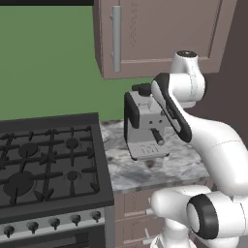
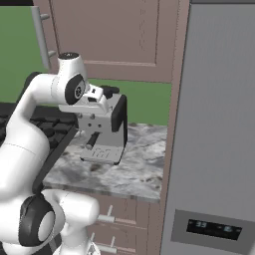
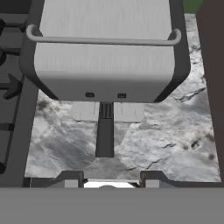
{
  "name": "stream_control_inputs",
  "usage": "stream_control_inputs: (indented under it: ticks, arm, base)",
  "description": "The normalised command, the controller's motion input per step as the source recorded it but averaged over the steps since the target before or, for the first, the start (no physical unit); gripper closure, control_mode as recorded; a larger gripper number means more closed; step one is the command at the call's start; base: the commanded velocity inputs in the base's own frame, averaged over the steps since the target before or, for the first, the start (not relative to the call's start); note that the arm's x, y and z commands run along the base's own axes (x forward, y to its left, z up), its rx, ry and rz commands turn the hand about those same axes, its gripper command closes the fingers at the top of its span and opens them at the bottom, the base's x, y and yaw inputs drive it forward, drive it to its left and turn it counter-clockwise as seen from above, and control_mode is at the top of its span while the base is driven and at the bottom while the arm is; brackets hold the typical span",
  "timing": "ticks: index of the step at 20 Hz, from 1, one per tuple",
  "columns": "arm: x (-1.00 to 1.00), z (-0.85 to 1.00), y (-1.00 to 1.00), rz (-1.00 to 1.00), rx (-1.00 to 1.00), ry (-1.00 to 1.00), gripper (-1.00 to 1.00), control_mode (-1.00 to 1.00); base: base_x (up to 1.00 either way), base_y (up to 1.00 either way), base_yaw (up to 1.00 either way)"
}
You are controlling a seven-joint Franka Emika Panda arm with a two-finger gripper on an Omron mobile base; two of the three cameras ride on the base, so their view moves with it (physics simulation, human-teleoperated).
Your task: Get the candle and the liquor from the cabinet and move them to the dining counter.
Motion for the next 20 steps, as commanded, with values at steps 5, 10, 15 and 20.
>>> stream_control_inputs:
  ticks: [5, 10, 15, 20]
  arm:
    - [0.01, 0.01, 0.00, 0.00, 0.00, -0.01, -1.00, -1.00]
    - [-0.06, 0.21, 0.07, 0.00, 0.00, -0.22, -1.00, -1.00]
    - [-0.27, 0.39, 0.13, 0.00, 0.00, -0.35, -1.00, -1.00]
    - [-0.32, 0.42, 0.03, 0.00, 0.00, -0.39, -1.00, -1.00]
  base:
    - [0.00, 0.00, 0.00]
    - [0.00, 0.00, 0.00]
    - [0.00, 0.00, 0.00]
    - [0.00, 0.00, 0.00]
